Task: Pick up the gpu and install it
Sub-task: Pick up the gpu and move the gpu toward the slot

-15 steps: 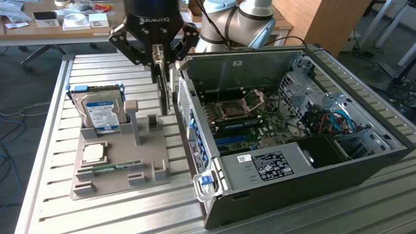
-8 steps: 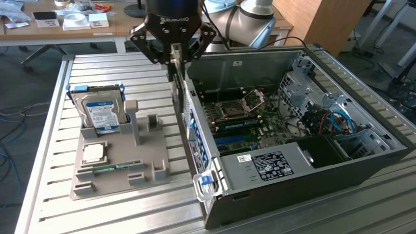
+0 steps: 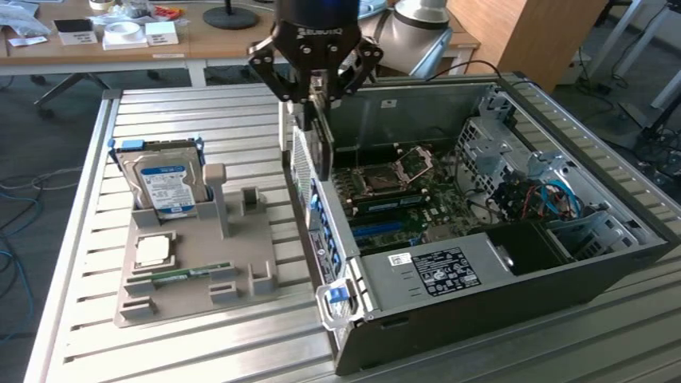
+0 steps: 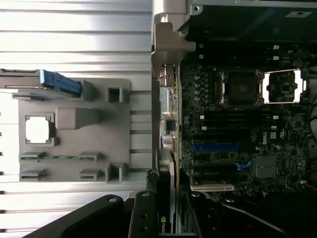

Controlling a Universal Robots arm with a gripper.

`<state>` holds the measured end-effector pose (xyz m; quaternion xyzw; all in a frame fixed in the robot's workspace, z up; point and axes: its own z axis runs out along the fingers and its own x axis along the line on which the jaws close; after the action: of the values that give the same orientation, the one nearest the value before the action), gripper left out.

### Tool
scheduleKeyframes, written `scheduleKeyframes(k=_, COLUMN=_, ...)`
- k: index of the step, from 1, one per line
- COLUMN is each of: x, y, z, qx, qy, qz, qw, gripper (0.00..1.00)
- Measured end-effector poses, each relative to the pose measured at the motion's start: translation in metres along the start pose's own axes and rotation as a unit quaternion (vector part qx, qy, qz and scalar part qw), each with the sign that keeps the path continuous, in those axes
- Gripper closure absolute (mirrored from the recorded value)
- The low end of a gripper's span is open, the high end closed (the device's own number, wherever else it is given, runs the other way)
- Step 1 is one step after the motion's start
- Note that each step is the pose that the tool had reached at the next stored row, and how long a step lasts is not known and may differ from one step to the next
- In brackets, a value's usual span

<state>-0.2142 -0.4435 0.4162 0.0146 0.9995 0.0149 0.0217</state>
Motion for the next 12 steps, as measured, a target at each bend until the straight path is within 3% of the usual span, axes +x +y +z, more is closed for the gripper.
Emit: scheduleKeyframes(k=12, x=-0.053, y=0.0015, z=0.0023, qx=-0.0024, qy=0.0000, qz=0.000, qw=1.0000, gripper=0.73)
